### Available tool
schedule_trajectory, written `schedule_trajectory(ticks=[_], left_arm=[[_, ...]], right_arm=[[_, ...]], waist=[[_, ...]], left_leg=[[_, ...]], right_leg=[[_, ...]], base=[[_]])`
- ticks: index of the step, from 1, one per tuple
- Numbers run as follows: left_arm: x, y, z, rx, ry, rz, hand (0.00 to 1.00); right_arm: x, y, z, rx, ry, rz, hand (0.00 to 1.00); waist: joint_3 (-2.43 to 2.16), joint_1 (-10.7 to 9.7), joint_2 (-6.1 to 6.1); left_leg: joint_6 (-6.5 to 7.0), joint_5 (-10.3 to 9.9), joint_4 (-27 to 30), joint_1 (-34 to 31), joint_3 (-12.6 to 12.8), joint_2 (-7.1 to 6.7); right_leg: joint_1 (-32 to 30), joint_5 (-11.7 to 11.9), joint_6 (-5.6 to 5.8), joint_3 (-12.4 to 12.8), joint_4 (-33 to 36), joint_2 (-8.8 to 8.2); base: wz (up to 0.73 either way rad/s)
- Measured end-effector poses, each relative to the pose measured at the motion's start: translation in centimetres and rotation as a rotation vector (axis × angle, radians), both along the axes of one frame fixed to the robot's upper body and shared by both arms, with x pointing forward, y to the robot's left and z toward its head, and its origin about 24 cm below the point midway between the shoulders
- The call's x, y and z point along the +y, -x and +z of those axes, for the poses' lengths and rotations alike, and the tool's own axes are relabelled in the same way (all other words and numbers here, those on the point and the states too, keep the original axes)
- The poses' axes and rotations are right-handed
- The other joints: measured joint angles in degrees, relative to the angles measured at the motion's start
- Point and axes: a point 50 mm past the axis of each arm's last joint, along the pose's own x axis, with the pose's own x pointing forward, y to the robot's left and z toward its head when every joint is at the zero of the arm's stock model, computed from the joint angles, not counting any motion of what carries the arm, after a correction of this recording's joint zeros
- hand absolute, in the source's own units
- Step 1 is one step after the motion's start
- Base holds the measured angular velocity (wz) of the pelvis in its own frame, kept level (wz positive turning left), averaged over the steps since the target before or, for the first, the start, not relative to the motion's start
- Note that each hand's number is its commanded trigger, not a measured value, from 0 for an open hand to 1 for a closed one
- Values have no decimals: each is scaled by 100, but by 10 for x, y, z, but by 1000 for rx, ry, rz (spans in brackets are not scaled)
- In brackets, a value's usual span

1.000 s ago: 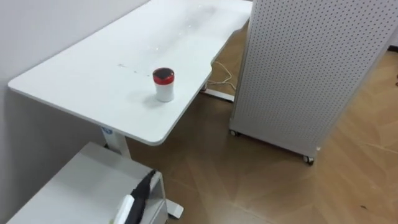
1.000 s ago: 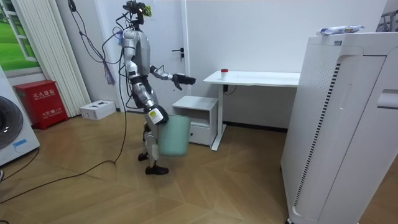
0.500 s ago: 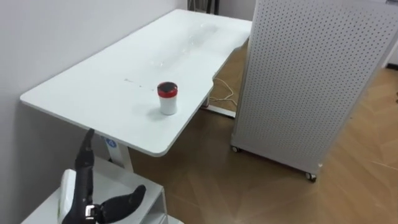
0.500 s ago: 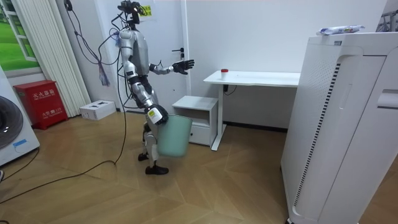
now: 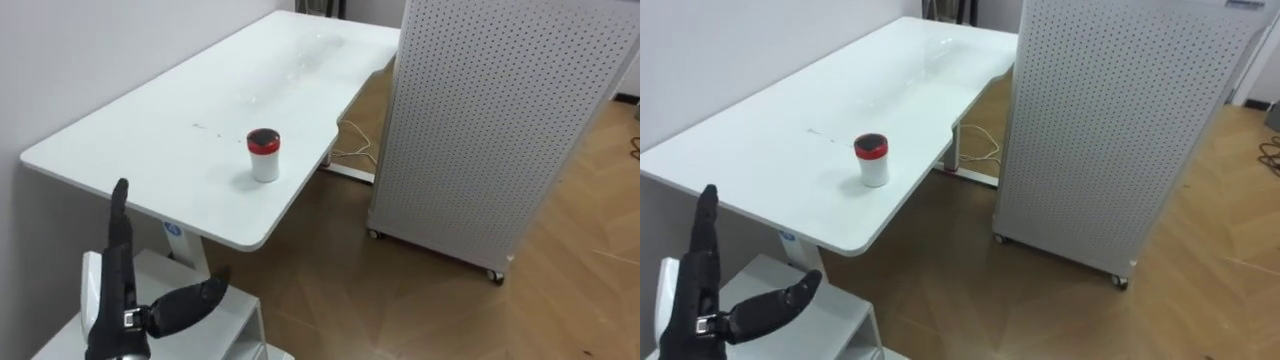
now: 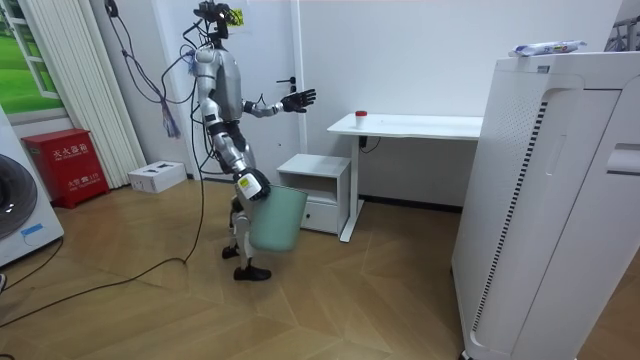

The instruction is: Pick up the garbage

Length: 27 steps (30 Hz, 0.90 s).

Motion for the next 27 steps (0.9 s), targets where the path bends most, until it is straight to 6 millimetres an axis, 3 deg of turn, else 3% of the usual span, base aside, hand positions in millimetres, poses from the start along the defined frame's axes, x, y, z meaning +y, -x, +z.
schedule_trajectory(ticks=[3, 9, 14, 16, 18, 19, 20, 21, 22, 23, 24, 25, 26, 27], left_arm=[[-2, -7, 7, -32, -2, -6, 0], [2, -7, 8, -40, 1, 24, 0], [18, -6, 12, -62, 0, 102, 0], [24, -6, 14, -71, -2, 132, 0], [30, -3, 14, -73, -4, 160, 0], [35, -1, 14, -74, -10, 178, 0], [39, 2, 13, -68, -11, 198, 0], [40, 4, 12, -63, -12, 202, 0], [41, 7, 10, -51, -12, 205, 0], [40, 7, 9, -50, -6, 206, 0], [39, 7, 9, -50, -2, 207, 0], [38, 7, 8, -52, 11, 210, 0], [37, 8, 7, -50, 28, 219, 0], [38, 9, 6, -49, 36, 225, 0]], right_arm=[[1, -1, 0, 3, 8, 24, 100], [4, -7, 2, -18, -7, 43, 100], [5, -7, 1, -12, -39, 57, 100], [5, -6, 1, -7, -40, 59, 100], [5, -6, 1, -6, -39, 54, 100], [5, -6, 1, -6, -42, 60, 100], [5, -7, 1, -7, -40, 75, 100], [4, -7, 1, -5, -34, 83, 100], [2, -6, 2, 1, -24, 92, 100], [0, -6, 2, 3, -19, 91, 100], [-1, -5, 2, 6, -16, 89, 100], [-3, -5, 3, 6, -8, 88, 100], [-4, -5, 3, 10, -3, 88, 100], [-4, -4, 3, 12, -2, 88, 100]], waist=[[-1, -1, 12], [-7, 158, 49], [3, 379, 0], [1, 427, -7], [-16, 417, -13], [-42, 432, -53], [-52, 505, -81], [-51, 552, -82], [-50, 599, -78], [-19, 577, -128], [-26, 576, -118], [-39, 593, -85], [-52, 638, -53], [-68, 677, -47]], left_leg=[[0, 0, 18, 10, 106, -2], [-2, -1, 5, 221, 668, 9], [-130, -213, 47, 433, 1254, 144], [-208, -321, 245, 429, 1362, 242], [-314, -456, 541, 431, 1383, 317], [-342, -477, 797, 377, 1221, 353], [-312, -458, 1341, 148, 804, 371], [-276, -437, 1617, 13, 492, 352], [-241, -437, 1838, -202, -84, 214], [-261, -440, 1735, -460, -459, 96], [-270, -418, 1651, -591, -580, 81], [-350, -266, 1385, -808, -717, 4], [-227, 173, 1209, -934, -771, 7], [-221, 217, 1129, -904, -776, 2]], right_leg=[[-69, -5, 4, 37, 59, -1], [-258, -12, -79, -65, 351, -2], [-458, -131, -317, -411, 810, 3], [-460, -219, -412, -582, 927, 18], [-477, -336, -490, -539, 1020, 104], [-519, -432, -529, -323, 1080, 180], [-520, -443, -583, -21, 1099, 269], [-498, -444, -603, 107, 1097, 304], [-429, -446, -616, 260, 1064, 327], [-366, -452, -621, 364, 1010, 328], [-343, -453, -625, 427, 977, 329], [-352, -434, -584, 503, 967, 329], [-319, -459, -535, 591, 981, 326], [-296, -459, -519, 655, 970, 328]], base=[[-13], [-50], [-57], [-42], [-32], [-51], [-61], [-72], [-56], [-49], [-45], [-65], [-73], [-66]])
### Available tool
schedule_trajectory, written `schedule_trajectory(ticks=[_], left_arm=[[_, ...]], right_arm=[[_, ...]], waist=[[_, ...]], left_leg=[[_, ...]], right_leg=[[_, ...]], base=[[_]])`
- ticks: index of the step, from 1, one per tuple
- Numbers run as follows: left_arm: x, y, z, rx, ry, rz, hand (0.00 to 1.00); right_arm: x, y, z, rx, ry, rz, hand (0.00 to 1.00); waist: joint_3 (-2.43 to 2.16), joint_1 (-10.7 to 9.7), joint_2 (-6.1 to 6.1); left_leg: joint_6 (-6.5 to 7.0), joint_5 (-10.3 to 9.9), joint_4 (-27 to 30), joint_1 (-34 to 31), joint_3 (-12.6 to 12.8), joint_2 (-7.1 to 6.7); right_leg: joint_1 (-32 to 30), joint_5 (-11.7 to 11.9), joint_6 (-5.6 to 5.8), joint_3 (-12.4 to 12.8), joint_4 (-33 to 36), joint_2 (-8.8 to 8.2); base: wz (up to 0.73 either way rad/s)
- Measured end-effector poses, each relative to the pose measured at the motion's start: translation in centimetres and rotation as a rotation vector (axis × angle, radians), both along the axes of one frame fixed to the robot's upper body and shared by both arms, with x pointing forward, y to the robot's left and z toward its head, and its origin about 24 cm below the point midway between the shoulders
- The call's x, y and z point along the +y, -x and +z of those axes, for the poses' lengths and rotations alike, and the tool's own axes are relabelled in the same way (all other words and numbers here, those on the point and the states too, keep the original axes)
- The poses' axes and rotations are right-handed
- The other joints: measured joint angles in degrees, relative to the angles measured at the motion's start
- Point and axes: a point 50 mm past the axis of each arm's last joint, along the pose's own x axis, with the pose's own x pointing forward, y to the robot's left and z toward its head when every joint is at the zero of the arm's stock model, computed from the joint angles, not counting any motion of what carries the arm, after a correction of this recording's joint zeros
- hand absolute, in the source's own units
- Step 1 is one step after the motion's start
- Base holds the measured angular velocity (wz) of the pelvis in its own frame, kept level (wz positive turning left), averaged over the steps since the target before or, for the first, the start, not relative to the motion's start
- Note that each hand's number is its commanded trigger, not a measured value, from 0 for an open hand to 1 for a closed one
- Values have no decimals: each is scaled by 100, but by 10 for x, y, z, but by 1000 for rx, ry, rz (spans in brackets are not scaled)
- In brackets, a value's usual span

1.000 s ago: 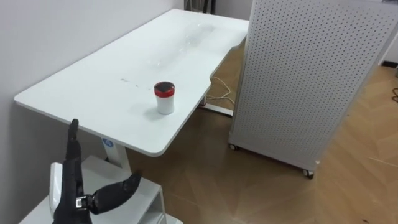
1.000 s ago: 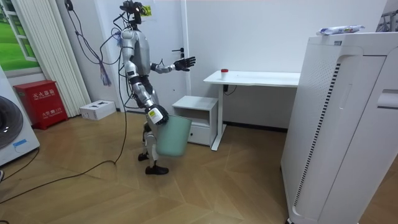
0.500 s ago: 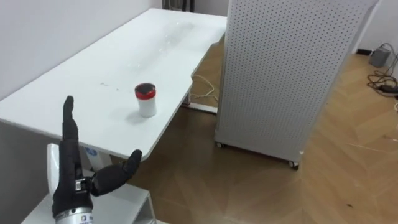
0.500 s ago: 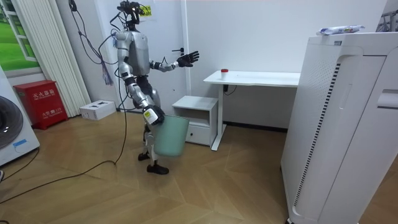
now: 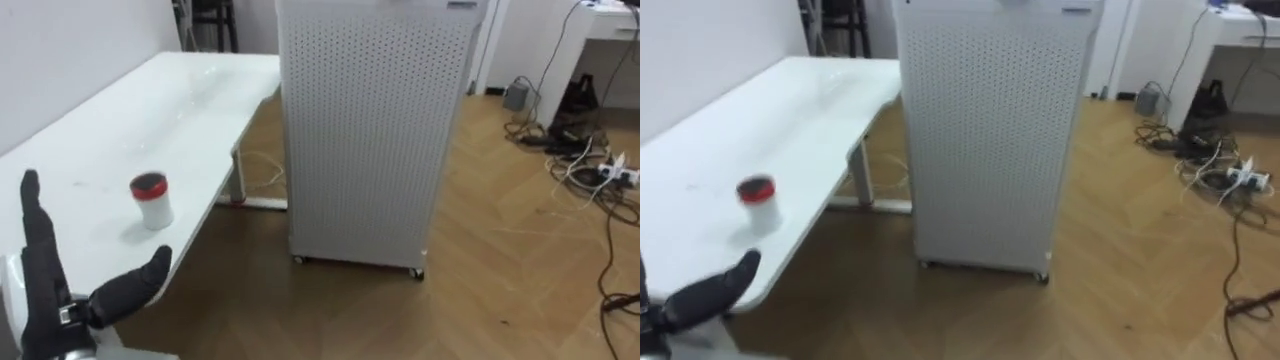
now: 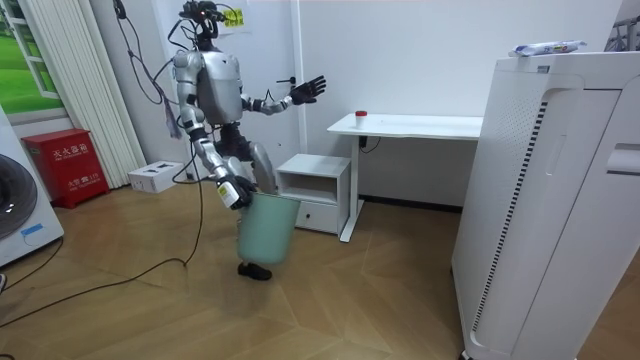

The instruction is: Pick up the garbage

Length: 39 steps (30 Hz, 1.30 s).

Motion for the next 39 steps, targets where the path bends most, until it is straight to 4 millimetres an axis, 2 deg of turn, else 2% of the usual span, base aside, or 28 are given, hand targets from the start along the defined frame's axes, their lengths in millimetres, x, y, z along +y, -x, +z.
schedule_trajectory(ticks=[2, 3, 5, 9, 13, 15, 17, 18, 21, 24, 25, 27, 28, 29, 30, 31, 32, 33, 34, 35, 36, 37, 39], left_arm=[[0, 0, 1, -9, 6, 6, 0], [0, 0, 1, -11, 6, 4, 0], [0, 0, 1, -8, 7, 2, 0], [2, 2, -1, -5, 44, 12, 0], [4, 2, -2, -8, 92, 21, 0], [4, 2, -2, -6, 92, 16, 0], [3, 1, -3, 1, 85, 0, 0], [3, 1, -3, 2, 85, -1, 0], [4, 2, -10, 37, 80, 0, 0], [4, 4, -16, 70, 89, 5, 0], [3, 4, -17, 71, 96, 5, 0], [3, 4, -17, 69, 98, 7, 0], [3, 4, -17, 67, 101, 14, 0], [4, 4, -17, 63, 102, 26, 0], [4, 4, -17, 62, 103, 29, 0], [5, 5, -17, 59, 102, 37, 0], [5, 5, -17, 57, 100, 41, 0], [5, 5, -17, 56, 99, 42, 0], [5, 5, -16, 53, 99, 46, 0], [6, 5, -16, 51, 97, 47, 0], [6, 5, -15, 49, 97, 46, 0], [6, 5, -15, 49, 95, 44, 0], [5, 5, -15, 49, 95, 41, 0]], right_arm=[[-1, 1, 0, 1, 0, -3, 100], [-1, 1, 0, 0, 0, -4, 100], [-1, 2, 0, 2, -4, -3, 100], [-2, 4, 0, 6, -1, 5, 100], [1, 1, 0, 0, -5, 37, 100], [3, 0, 0, -2, -12, 49, 100], [3, 0, 0, 0, -16, 69, 100], [4, -1, 0, 0, -19, 74, 100], [6, 0, -1, 3, -27, 89, 100], [7, 2, -1, 6, -34, 88, 100], [6, 2, -1, 7, -26, 84, 100], [4, 3, -1, 10, -15, 66, 100], [3, 5, -2, 17, -9, 47, 100], [2, 7, -2, 24, -1, 39, 100], [2, 8, -2, 28, 2, 36, 100], [3, 10, -4, 39, 1, 33, 100], [2, 14, -4, 48, 0, 30, 100], [2, 15, -5, 51, -1, 27, 100], [2, 15, -5, 51, -2, 19, 100], [2, 15, -5, 49, -3, 17, 100], [2, 14, -4, 48, -2, 17, 100], [1, 14, -4, 47, -1, 15, 100], [1, 13, -4, 43, -2, 6, 100]], waist=[[-46, -131, 25], [-49, -158, 30], [-25, -231, 6], [-20, -276, 0], [1, -242, 31], [11, -144, 40], [26, -117, 46], [32, -118, 38], [107, -121, -36], [101, -150, -89], [112, -198, -101], [111, -249, -114], [103, -232, -142], [94, -163, -113], [81, -126, -89], [71, -53, -75], [46, -35, -71], [13, -23, -68], [-31, -20, -55], [-34, -4, -85], [-14, -1, -100], [-1, 28, -123], [24, 54, -164]], left_leg=[[26, 26, -280, 133, 6, -97], [36, 39, -325, 152, 7, -110], [56, 80, -519, 226, 5, -152], [64, 92, -680, 385, -12, -157], [64, 92, -726, 480, 1, -151], [47, 80, -692, 545, -2, -93], [14, -31, -445, 541, -4, -43], [10, -56, -367, 524, -4, -31], [-35, -114, 30, 449, -3, 5], [-41, -106, 591, 93, -19, 23], [-75, -95, 992, -221, -77, 12], [-85, -98, 882, -626, -119, -35], [-87, -52, 634, -886, -116, -103], [-140, 108, 279, -1120, -17, -87], [-98, 283, 72, -1211, 8, -85], [-25, 689, -145, -1317, 14, -88], [31, 956, -212, -1303, 59, -98], [128, 1027, -207, -1279, 121, -114], [205, 1084, -176, -1269, 167, -173], [294, 1049, -69, -1272, 180, -230], [306, 997, -22, -1274, 177, -257], [339, 891, 45, -1271, 201, -321], [382, 653, 214, -1217, 306, -398]], right_leg=[[86, 37, 90, -8, -189, -23], [82, 50, 100, -10, -226, -31], [125, 99, 62, -14, -367, -47], [267, 108, 61, -48, -579, -47], [352, 101, 69, -69, -680, -43], [449, 94, 59, -203, -698, -48], [522, 51, 9, -447, -677, -48], [540, 28, -9, -477, -674, -46], [655, -118, -67, -516, -667, -45], [671, -180, -126, -548, -647, -12], [686, -197, -151, -528, -647, -12], [706, -245, -156, -482, -649, -22], [722, -310, -144, -476, -615, -56], [749, -380, -132, -489, -560, -58], [757, -422, -123, -511, -527, -61], [803, -538, -94, -509, -423, -90], [851, -685, -21, -527, -318, -133], [855, -754, 25, -540, -269, -171], [870, -821, 98, -637, -260, -252], [905, -854, 158, -806, -292, -346], [942, -871, 189, -896, -313, -380], [997, -917, 254, -993, -307, -487], [1091, -1038, 349, -1003, -216, -603]], base=[[-25], [0], [0], [-7], [-19], [-33], [-20], [-9], [7], [23], [45], [34], [0], [-11], [-22], [-16], [-8], [6], [0], [0], [0], [6], [0]])
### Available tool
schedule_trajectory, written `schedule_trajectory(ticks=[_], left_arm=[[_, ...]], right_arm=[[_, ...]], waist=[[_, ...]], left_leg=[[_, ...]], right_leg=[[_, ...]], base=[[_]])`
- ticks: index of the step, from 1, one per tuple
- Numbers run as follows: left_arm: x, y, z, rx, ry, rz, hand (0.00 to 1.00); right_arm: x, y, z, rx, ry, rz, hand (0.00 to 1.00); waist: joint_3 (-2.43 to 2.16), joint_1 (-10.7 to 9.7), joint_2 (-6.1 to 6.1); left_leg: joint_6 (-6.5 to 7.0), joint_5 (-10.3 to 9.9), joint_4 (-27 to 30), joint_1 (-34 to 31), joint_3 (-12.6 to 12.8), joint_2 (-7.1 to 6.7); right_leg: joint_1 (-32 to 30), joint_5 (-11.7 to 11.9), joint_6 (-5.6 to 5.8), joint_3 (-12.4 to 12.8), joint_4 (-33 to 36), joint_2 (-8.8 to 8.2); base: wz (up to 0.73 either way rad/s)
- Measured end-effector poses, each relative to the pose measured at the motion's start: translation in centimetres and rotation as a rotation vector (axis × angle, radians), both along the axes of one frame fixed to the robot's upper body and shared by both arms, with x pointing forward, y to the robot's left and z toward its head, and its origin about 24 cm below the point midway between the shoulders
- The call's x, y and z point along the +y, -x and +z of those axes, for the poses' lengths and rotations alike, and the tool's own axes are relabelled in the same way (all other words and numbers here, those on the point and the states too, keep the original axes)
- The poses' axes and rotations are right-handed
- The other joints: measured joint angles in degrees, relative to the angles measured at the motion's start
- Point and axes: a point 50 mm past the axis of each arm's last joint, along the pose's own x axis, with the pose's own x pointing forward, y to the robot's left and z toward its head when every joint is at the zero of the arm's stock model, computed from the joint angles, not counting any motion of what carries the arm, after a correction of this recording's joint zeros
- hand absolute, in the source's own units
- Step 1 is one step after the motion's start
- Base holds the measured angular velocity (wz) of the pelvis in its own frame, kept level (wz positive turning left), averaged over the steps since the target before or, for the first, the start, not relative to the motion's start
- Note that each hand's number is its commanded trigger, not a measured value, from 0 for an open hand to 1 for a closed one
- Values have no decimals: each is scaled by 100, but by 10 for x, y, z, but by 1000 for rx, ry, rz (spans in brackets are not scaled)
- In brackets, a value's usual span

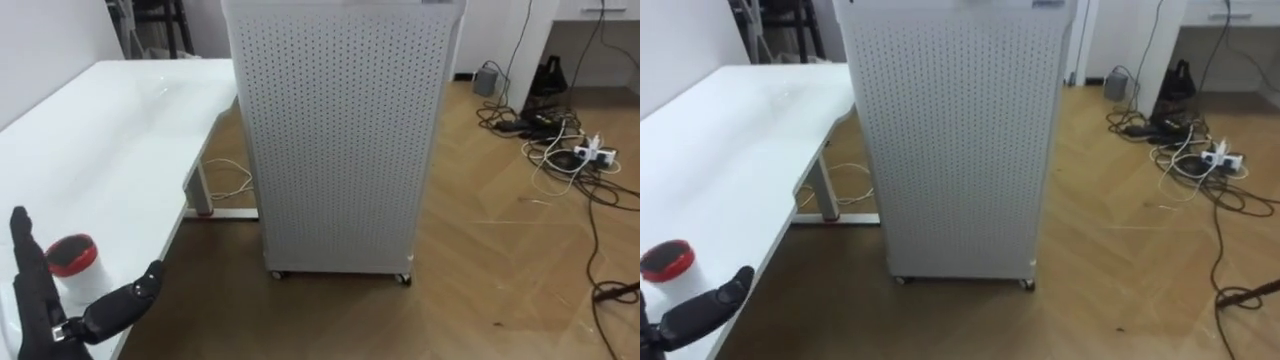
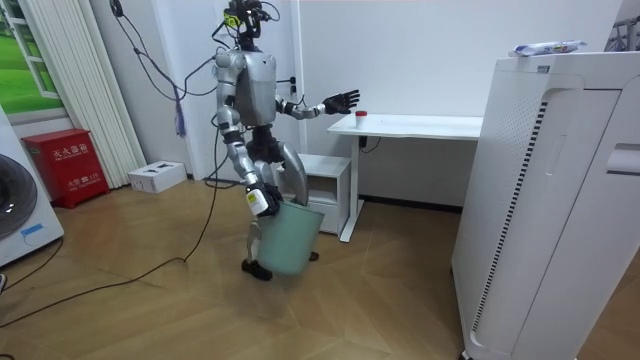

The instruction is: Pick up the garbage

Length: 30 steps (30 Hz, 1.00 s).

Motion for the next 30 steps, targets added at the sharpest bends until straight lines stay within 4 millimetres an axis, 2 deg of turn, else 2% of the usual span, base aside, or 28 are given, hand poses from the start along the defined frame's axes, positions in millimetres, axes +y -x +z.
schedule_trajectory(ticks=[1, 2, 3, 4, 5, 6, 8, 9, 10, 11, 12, 13, 14, 17, 19, 26, 30], left_arm=[[0, 0, 0, -1, -1, 0, 0], [0, 0, 0, 1, -8, -1, 0], [0, 0, 1, -1, -11, -2, 0], [0, -1, 2, -7, -25, -8, 0], [-2, -1, 2, -7, -45, -19, 0], [-3, -1, 2, -8, -49, -24, 0], [-2, -1, 3, -19, -44, -6, 0], [-2, -1, 3, -20, -42, 0, 0], [-3, 0, 2, -18, -37, -2, 0], [-3, 0, 2, -16, -32, -1, 0], [-4, 0, 0, -11, -29, -4, 0], [-7, 0, -1, -5, -26, -18, 0], [-7, 0, -1, -4, -28, -22, 0], [-5, 2, -2, 2, -29, -14, 0], [-4, 5, -4, 12, -30, -11, 0], [1, 13, 0, 2, -43, -6, 0], [1, 13, 0, 4, -45, -12, 0]], right_arm=[[-1, -2, 0, -3, 6, -4, 100], [-1, -3, 1, -7, 9, -13, 100], [-1, -3, 1, -7, 11, -16, 100], [-2, -3, 1, -7, 14, -21, 100], [-3, -2, 1, -6, 20, -34, 100], [-4, -2, 1, -6, 24, -37, 100], [-4, -13, 5, -47, 27, -33, 100], [-5, -17, 7, -59, 28, -28, 100], [-4, -20, 8, -75, 27, -21, 100], [-2, -23, 9, -84, 28, -3, 100], [-2, -23, 9, -82, 31, 7, 100], [-2, -22, 9, -74, 33, 17, 100], [-1, -25, 9, -80, 35, 29, 100], [-1, -27, 10, -89, 30, 39, 100], [-1, -27, 10, -87, 29, 42, 100], [-1, -21, 9, -78, 4, 52, 100], [-1, -20, 9, -77, -3, 56, 100]], waist=[[4, 8, 6], [6, 41, 33], [10, 62, 31], [22, 61, -9], [15, 40, -9], [16, 25, 33], [26, 48, 175], [49, 47, 213], [52, 26, 223], [40, -33, 140], [44, -66, 131], [15, -62, 86], [-12, 1, 126], [-7, 13, 96], [-22, 16, 65], [-47, 129, -107], [-47, 148, -122]], left_leg=[[29, -181, 139, 18, 8, -14], [52, -364, 230, 50, 0, -83], [78, -418, 246, 93, -7, -119], [135, -511, 275, 202, -28, -205], [184, -594, 289, 331, -133, -232], [200, -634, 283, 390, -230, -241], [185, -661, 213, 477, -569, -202], [178, -656, 192, 495, -665, -208], [173, -655, 157, 533, -815, -241], [140, -681, 150, 562, -873, -332], [127, -693, 137, 609, -932, -354], [93, -700, 44, 715, -950, -330], [58, -682, -80, 807, -950, -278], [9, -654, -291, 1014, -953, -185], [2, -651, -359, 1066, -953, -161], [-9, -651, -631, 1281, -966, -127], [-12, -653, -660, 1352, -991, -109]], right_leg=[[42, -73, 80, -80, 179, -74], [-75, -81, 99, -276, 761, -179], [-195, -61, 132, -325, 1155, -276], [-440, 63, 294, -340, 1893, -487], [-643, 324, 355, -281, 2445, -584], [-717, 445, 360, -262, 2642, -589], [-1183, 40, 313, -147, 2339, -422], [-1286, 23, 322, -165, 2104, -389], [-1431, 62, 348, -107, 1398, -349], [-1541, 601, 260, -46, 907, -393], [-1540, 666, 161, -68, 921, -448], [-1412, 639, 141, -119, 767, -415], [-1248, 661, 112, -190, 588, -349], [-921, 684, 88, -356, 219, -237], [-802, 686, 84, -437, 63, -198], [-522, 700, 98, -458, -220, -121], [-326, 772, 117, -508, -472, -44]], base=[[-5], [0], [9], [33], [43], [40], [20], [35], [59], [69], [62], [42], [30], [27], [17], [1], [6]])
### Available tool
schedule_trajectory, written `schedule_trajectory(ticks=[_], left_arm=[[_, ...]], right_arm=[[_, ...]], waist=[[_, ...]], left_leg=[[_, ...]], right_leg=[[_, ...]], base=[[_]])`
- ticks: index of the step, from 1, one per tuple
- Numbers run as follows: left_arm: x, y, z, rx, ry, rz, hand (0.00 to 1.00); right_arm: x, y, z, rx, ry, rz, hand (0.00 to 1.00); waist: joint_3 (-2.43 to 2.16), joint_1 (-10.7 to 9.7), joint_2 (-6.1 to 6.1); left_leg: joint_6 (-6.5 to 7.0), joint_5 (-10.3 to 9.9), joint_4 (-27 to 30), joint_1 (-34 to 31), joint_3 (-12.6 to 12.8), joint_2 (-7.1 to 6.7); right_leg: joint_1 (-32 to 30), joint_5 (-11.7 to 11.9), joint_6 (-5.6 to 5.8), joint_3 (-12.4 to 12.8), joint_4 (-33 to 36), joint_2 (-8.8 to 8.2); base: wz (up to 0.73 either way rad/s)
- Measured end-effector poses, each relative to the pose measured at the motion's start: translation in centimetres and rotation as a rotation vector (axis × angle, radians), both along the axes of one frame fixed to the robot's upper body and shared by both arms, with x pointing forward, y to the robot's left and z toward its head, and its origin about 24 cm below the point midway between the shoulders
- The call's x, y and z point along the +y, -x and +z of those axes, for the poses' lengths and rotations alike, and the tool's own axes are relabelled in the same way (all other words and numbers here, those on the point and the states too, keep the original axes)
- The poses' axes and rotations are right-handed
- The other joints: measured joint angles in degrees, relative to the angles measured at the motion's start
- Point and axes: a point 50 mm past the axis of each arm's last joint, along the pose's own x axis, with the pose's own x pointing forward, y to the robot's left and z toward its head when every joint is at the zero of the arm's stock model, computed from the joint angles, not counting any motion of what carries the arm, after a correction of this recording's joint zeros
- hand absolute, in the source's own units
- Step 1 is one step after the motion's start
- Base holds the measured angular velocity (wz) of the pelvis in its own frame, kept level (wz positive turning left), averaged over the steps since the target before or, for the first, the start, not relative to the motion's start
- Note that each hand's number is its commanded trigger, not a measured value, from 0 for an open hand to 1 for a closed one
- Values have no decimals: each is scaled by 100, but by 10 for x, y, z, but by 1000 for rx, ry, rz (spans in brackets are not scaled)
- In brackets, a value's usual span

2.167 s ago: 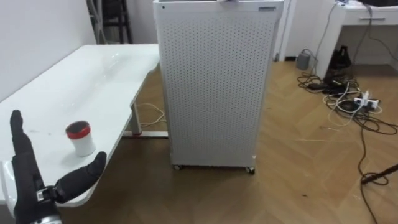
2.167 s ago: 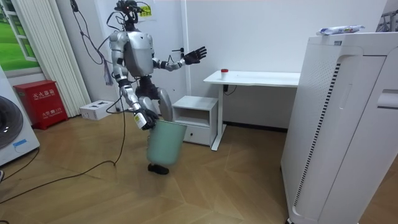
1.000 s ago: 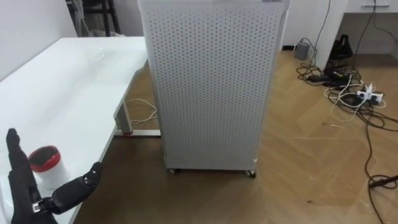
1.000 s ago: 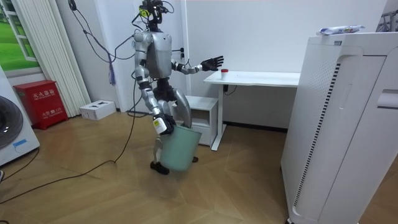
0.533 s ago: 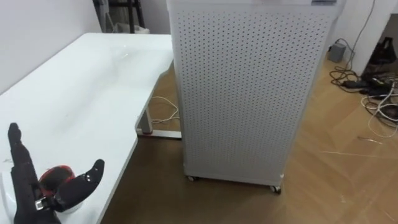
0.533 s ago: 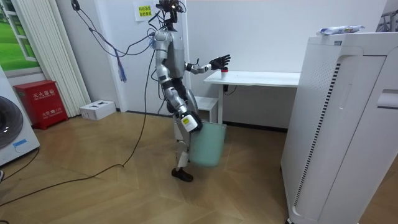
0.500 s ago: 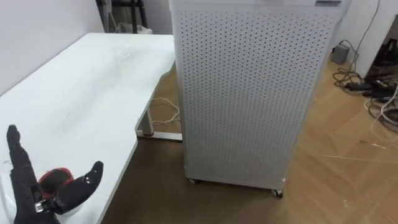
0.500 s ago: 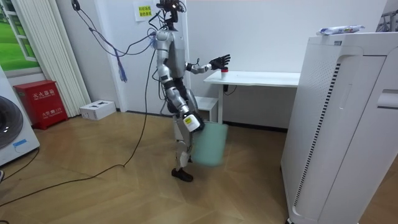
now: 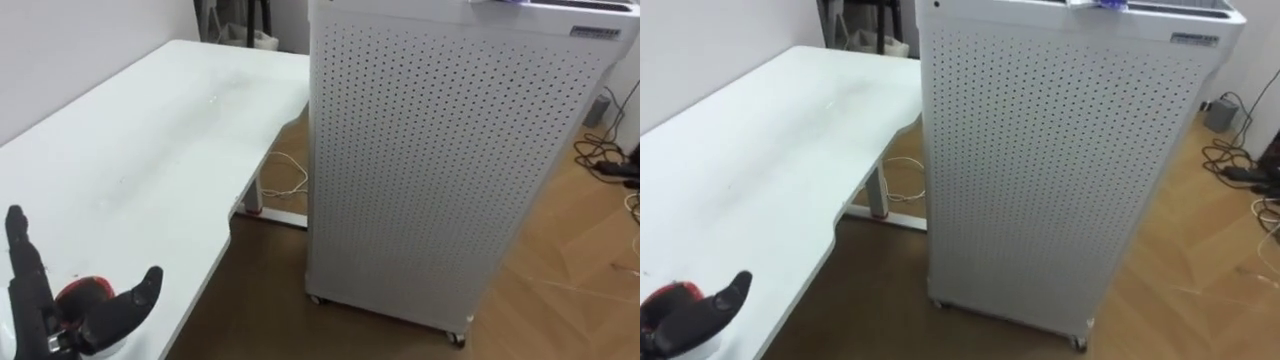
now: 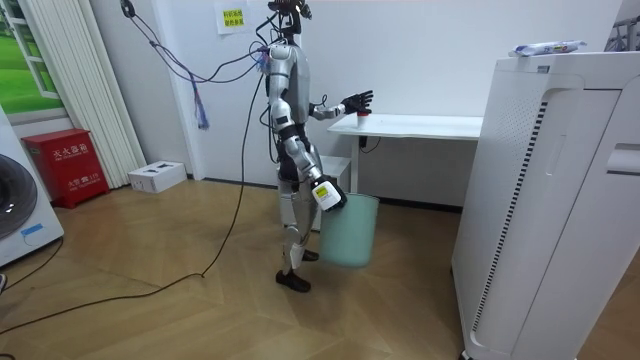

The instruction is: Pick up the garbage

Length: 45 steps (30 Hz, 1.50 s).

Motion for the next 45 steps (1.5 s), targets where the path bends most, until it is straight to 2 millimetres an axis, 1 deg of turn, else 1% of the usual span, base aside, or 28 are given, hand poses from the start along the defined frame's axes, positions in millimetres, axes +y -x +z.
schedule_trajectory(ticks=[2, 5, 9, 11, 18, 21, 22, 24, 27, 30, 32, 38, 45], left_arm=[[0, 0, 0, 1, -1, -2, 0], [1, 4, -3, 16, -3, 1, 0], [0, 5, -4, 25, -10, -9, 0], [1, 11, -8, 49, -11, -10, 0], [4, 27, -19, 119, -26, 3, 0], [6, 31, -26, 154, -24, 12, 0], [6, 32, -29, 166, -24, 13, 0], [7, 32, -30, 175, -23, 13, 0], [6, 32, -31, 184, -23, 0, 0], [6, 32, -32, 188, -23, -8, 0], [6, 33, -36, 212, -21, -16, 0], [6, 35, -44, 261, -13, -29, 0], [5, 35, -45, 270, -9, -30, 0]], right_arm=[[1, -2, 1, -9, -3, 5, 100], [1, -2, 1, -11, -9, 11, 100], [1, -2, 1, -9, -7, 15, 100], [1, -2, 1, -7, -6, 18, 100], [2, 2, 0, 2, -11, 24, 100], [2, 4, -1, 8, -13, 24, 100], [2, 6, -1, 11, -16, 27, 100], [3, 7, -1, 5, -24, 34, 100], [4, 6, 0, -3, -26, 37, 100], [4, 6, 0, -4, -26, 38, 100], [4, 5, 0, -5, -33, 44, 100], [8, 3, 1, -12, -44, 76, 100], [13, -1, 1, -25, -57, 106, 100]], waist=[[3, 5, -6], [10, 44, -12], [29, 139, 20], [38, 142, 33], [36, 169, 16], [37, 176, -26], [36, 179, -57], [54, 191, -105], [42, 206, -147], [40, 206, -146], [35, 206, -132], [45, 161, -110], [58, 138, -94]], left_leg=[[-1, -1, -3, -17, -17, -1], [-7, -4, -7, -29, -45, -1], [-38, -24, -7, -115, -149, 21], [-43, -28, -34, -123, -175, 16], [-48, -25, -59, -125, -214, 10], [-49, -25, -48, -127, -219, 8], [-49, -25, -46, -132, -222, 8], [-49, -25, -47, -137, -224, 9], [-48, -25, -50, -160, -225, 10], [-48, -25, -60, -160, -225, 9], [-48, -25, -62, -158, -225, 11], [-48, -25, -90, -138, -229, 10], [-48, -25, -96, -114, -225, 10]], right_leg=[[4, 6, 3, -62, -16, 6], [6, 14, 3, -88, -34, 13], [-21, 79, -11, -95, -110, 77], [-19, 88, -8, -90, -110, 82], [-13, 89, -9, -104, -112, 87], [-9, 89, -8, -100, -144, 90], [6, 89, -8, -101, -190, 99], [3, 89, -8, -98, -198, 102], [-13, 94, -2, -98, -211, 105], [-14, 98, 2, -91, -214, 105], [-13, 98, 2, -88, -214, 106], [-5, 98, 2, -100, -189, 96], [16, 98, 1, -93, -175, 95]], base=[[11], [7], [10], [7], [2], [0], [0], [0], [0], [0], [0], [0], [0]])
